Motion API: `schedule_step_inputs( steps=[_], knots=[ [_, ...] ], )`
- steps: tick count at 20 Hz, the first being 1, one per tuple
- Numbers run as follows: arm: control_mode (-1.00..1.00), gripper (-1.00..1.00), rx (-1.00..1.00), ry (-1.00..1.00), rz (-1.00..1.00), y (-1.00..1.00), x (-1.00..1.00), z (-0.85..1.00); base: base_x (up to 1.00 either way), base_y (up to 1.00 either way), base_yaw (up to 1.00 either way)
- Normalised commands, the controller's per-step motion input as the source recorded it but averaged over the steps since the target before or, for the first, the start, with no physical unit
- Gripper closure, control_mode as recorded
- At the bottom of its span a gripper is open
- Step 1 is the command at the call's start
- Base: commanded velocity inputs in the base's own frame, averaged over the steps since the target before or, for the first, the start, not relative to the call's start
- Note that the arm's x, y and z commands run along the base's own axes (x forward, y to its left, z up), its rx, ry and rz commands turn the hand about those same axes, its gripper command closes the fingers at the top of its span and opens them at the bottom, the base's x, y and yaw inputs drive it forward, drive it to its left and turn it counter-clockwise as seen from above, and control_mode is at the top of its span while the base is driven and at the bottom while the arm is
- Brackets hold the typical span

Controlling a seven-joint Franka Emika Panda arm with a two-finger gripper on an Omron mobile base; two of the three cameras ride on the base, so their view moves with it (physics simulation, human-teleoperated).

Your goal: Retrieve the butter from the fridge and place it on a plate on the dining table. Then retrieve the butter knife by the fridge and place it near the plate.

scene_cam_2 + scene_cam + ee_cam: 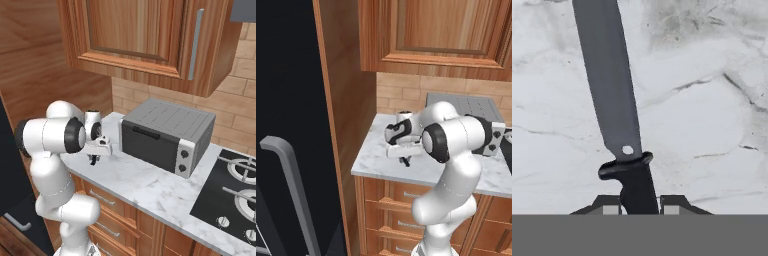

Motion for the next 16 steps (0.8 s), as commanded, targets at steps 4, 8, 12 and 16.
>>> schedule_step_inputs(
  steps=[4,8,12,16],
  knots=[
    [-1.0,1.0,-0.01,0.0,-0.18,0.39,-0.23,0.44,0.0,0.0,0.0],
    [-1.0,1.0,0.0,0.0,-0.18,0.25,-0.38,0.5,0.0,0.0,0.0],
    [-1.0,1.0,-0.05,0.03,-0.16,0.02,-0.53,0.49,0.0,0.0,0.0],
    [-1.0,1.0,-0.07,-0.01,-0.15,0.0,-0.8,0.49,0.0,0.0,0.0]
  ],
)
